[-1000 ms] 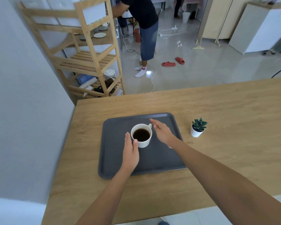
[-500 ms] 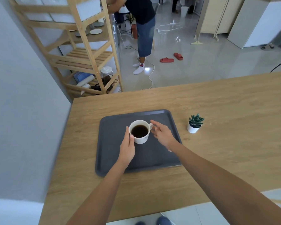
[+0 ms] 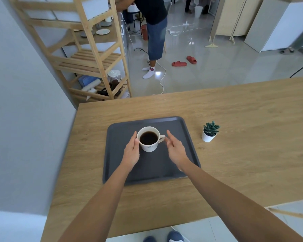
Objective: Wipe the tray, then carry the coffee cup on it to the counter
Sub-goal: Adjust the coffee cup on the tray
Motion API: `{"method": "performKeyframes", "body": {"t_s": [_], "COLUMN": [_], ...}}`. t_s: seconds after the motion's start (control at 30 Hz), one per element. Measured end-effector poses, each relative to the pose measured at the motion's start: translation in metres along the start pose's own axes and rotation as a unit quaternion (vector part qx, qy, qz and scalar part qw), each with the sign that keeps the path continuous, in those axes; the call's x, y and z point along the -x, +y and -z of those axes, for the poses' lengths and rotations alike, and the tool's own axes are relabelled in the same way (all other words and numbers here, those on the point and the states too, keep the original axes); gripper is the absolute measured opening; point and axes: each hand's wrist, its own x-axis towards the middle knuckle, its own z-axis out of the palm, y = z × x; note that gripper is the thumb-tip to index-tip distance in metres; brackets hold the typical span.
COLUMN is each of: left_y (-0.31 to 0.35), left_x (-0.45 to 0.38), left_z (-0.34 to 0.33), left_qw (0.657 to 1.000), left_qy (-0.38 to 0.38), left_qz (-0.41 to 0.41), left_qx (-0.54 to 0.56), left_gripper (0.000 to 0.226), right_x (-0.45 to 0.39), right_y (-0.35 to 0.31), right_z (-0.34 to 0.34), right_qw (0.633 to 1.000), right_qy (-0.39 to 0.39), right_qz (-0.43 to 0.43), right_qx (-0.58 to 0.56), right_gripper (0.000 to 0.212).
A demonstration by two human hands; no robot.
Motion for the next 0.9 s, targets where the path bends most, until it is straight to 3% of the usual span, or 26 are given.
{"method": "performKeyframes", "body": {"t_s": [0.1,0.2,0.3,0.53,0.9], "left_y": [-0.009,-0.037,-0.067,-0.072,-0.069], "left_x": [0.005,0.022,0.044,0.055,0.056], "left_z": [0.016,0.040,0.050,0.042,0.046], "left_qw": [0.991,0.932,0.896,0.875,0.879], "left_qy": [0.062,0.142,0.125,0.108,0.094], "left_qz": [-0.010,0.013,0.069,0.071,0.070], "left_qx": [-0.118,-0.334,-0.421,-0.466,-0.463], "left_gripper": [0.051,0.054,0.059,0.065,0.066], "right_x": [0.009,0.019,0.025,0.017,0.017], "right_y": [0.013,0.042,0.066,0.072,0.070], "right_z": [0.011,0.030,0.044,0.053,0.053], "right_qw": [0.982,0.927,0.887,0.877,0.886], "right_qy": [0.066,0.123,0.120,0.099,0.091], "right_qz": [0.038,0.039,0.021,0.052,0.050], "right_qx": [0.170,0.353,0.446,0.468,0.452], "right_gripper": [0.050,0.051,0.052,0.053,0.053]}}
